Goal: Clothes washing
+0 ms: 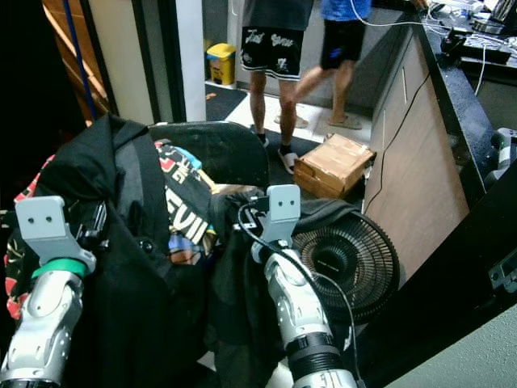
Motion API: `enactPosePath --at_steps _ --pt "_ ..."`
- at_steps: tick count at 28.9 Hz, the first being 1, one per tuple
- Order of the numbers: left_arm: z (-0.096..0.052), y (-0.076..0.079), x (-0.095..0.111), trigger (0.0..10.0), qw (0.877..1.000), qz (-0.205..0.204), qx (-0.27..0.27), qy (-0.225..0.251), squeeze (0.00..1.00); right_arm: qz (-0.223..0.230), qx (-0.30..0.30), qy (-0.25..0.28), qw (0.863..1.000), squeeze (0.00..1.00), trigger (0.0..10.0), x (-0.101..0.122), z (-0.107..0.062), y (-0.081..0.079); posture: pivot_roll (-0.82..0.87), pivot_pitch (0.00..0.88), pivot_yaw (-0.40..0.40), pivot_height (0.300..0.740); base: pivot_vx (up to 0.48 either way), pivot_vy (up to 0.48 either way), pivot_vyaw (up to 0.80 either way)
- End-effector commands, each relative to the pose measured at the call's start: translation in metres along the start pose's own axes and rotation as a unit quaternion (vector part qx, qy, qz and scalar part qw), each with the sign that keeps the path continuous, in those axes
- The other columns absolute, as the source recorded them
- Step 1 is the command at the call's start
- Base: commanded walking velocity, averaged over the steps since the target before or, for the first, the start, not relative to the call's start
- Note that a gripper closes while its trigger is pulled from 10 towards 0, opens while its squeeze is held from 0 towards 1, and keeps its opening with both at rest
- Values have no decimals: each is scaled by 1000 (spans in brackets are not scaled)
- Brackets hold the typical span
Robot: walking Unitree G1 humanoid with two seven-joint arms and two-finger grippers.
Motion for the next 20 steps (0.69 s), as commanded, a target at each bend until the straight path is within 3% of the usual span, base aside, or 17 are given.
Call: enactPosePath --at_steps 1,6,20 --pt "0 1 -4 10000 1000 1 0 -13 0 -4 5 18 1000 0 10000 8 2 -4 128 0 19 740 0 0 0" --pt "0 0 -3 10000 1000 1 2 -14 0 -5 3 8 1000 0 10000 5 2 -4 130 0 16 740 0 0 0" --pt "2 0 -2 10000 1000 8 2 -11 0 -10 -10 1 1000 0 10000 4 5 -1 135 0 19 740 0 0 -800"
Point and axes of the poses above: a point about 5 cm out from each wrist's last joint towards the gripper, its own z axis pointing out of the wrist towards the gripper, its own x axis along the axis of the wrist's last joint, y = z × x, the point moved 2 cm from there along z, pointing out of the wrist towards the gripper, and after that the axes turned 1 degree about -z, right-handed, at the moved point
